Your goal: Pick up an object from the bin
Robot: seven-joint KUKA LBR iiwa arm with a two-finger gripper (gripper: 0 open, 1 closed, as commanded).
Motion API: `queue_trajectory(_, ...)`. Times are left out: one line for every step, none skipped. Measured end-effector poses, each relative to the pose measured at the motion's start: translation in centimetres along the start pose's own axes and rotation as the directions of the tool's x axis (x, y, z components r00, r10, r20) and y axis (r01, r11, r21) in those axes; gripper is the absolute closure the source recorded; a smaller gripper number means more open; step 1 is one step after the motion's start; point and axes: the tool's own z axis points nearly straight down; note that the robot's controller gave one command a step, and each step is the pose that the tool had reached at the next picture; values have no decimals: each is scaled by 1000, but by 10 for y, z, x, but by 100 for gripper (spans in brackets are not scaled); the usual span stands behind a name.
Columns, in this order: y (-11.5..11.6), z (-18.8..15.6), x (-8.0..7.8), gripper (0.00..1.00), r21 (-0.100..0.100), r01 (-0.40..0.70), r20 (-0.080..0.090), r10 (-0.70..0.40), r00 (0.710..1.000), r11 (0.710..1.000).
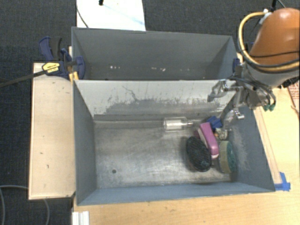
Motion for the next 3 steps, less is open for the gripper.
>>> queue_trajectory(21, 87, -10, 0, -1, -168, -5, 168, 986, 986)
queue_trajectory(8, 157, -4, 0, 2, -175, 21, 174, 984, 985)
queue_trajectory(-19, 161, 24, 0, -8, -60, 6, 60, 998, 998)
